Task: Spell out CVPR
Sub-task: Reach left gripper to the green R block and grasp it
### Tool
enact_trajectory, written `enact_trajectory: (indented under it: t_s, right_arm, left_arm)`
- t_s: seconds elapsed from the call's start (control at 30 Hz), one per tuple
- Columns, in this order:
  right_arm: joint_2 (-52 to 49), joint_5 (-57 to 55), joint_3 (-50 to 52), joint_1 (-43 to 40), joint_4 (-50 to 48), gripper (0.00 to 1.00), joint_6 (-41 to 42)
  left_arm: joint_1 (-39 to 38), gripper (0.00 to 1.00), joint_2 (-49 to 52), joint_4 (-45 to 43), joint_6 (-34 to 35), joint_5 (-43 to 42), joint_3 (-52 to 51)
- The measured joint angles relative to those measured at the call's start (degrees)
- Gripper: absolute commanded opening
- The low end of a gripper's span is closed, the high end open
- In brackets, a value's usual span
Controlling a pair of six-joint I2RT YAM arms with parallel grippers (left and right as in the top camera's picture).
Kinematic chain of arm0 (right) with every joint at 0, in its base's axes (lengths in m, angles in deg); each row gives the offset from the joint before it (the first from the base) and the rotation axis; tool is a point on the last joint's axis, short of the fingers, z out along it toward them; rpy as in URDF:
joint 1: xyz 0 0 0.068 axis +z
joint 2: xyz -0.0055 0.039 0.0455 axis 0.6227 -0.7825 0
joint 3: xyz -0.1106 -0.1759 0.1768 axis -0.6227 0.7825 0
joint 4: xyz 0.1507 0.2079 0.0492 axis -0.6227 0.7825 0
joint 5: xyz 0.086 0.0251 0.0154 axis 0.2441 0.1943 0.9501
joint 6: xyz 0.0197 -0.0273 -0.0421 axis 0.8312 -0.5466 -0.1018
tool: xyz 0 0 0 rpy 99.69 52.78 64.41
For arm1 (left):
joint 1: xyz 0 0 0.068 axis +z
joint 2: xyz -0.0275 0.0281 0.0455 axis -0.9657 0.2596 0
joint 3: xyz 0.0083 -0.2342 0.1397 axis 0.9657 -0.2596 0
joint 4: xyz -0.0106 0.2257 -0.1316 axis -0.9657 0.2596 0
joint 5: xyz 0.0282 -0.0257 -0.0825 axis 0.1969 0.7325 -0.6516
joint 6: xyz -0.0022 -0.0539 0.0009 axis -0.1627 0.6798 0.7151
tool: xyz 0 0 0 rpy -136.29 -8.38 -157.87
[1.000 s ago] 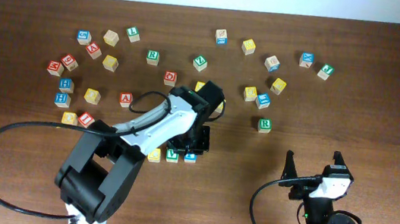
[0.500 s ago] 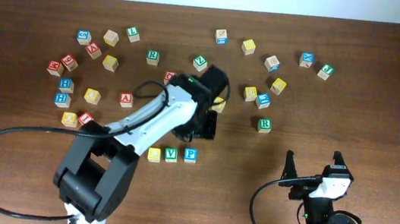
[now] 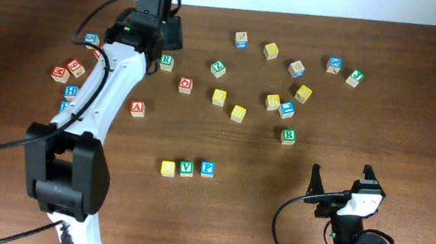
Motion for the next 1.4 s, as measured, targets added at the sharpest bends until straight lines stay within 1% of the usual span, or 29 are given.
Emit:
enact_trajectory:
  t_s: [0.07,0.13,0.23,0.33,0.37,0.43,0.47,0.53,0.8,0.83,0.87,0.9,1.03,1.13,1.2,1.27,1.37,1.4]
  right_arm:
    - [0.0,0.0,0.0,0.0,0.0,0.98,0.02]
    - [0.0,0.0,0.0,0.0,0.0,0.98,0.04]
    - [0.0,0.0,0.0,0.0,0.0,0.98,-0.02]
    - [0.0,0.0,0.0,0.0,-0.02,0.98,0.04]
    - [0.0,0.0,0.0,0.0,0.0,0.98,0.02]
    - [0.0,0.0,0.0,0.0,0.0,0.98,-0.02]
    - [0.0,0.0,0.0,0.0,-0.02,0.98,0.0]
    - [0.0,0.0,0.0,0.0,-0.02,0.98,0.02]
    - [0.0,0.0,0.0,0.0,0.0,0.98,0.0]
    - [0.0,-0.02,0.0,0.0,0.0,0.98,0.02]
    - [0.0,0.0,0.0,0.0,0.0,0.98,0.02]
    - [0.0,-0.02,0.0,0.0,0.0,0.98,0.02]
    - [0.0,-0.02,0.0,0.0,0.0,0.98,0.02]
    - [0.0,0.0,0.0,0.0,0.0,0.98,0.02]
    - [0.0,-0.02,0.0,0.0,0.0,0.98,0.02]
    - [0.0,-0.02,0.0,0.0,0.0,0.98,0.0]
    - [0.0,0.0,0.0,0.0,0.0,0.98,0.02]
    - [0.0,-0.02,0.0,0.0,0.0,0.98,0.0]
  left_arm:
    - [0.66,0.72,2.16,-2.93,-0.92,0.17,0.35]
    - [1.05,0.74,5.4,-3.74,-3.04,0.09,0.42]
    - [1.2,0.76,10.97,-4.87,-8.33,-0.26,0.31]
    - [1.11,0.75,14.36,-6.6,-12.59,-0.31,0.28]
    - [1.09,0.75,14.93,-7.02,-13.29,-0.31,0.28]
    - [1.09,0.65,15.21,-7.56,-14.29,-0.57,0.28]
    - [1.09,0.62,15.21,-7.69,-14.71,-0.94,0.28]
    - [1.09,0.58,15.41,-7.82,-15.34,-1.53,0.28]
    - [1.09,0.59,18.12,-6.73,-15.41,-2.47,0.26]
    - [1.09,0.58,18.12,-6.75,-15.41,-2.95,0.26]
    - [1.09,0.52,18.12,-6.75,-15.41,-3.8,0.26]
    - [1.09,0.5,18.12,-6.73,-15.45,-4.59,0.26]
    - [1.09,0.49,18.12,-6.73,-15.72,-5.97,0.26]
    - [1.09,0.42,18.12,-6.73,-15.76,-6.34,0.26]
    - [1.09,0.36,18.12,-6.78,-15.76,-6.36,0.26]
    - [1.09,0.36,18.12,-6.73,-15.74,-6.51,0.26]
    - [1.09,0.31,18.12,-6.75,-15.76,-6.51,0.26]
    - [1.09,0.31,18.12,-6.75,-15.76,-6.51,0.26]
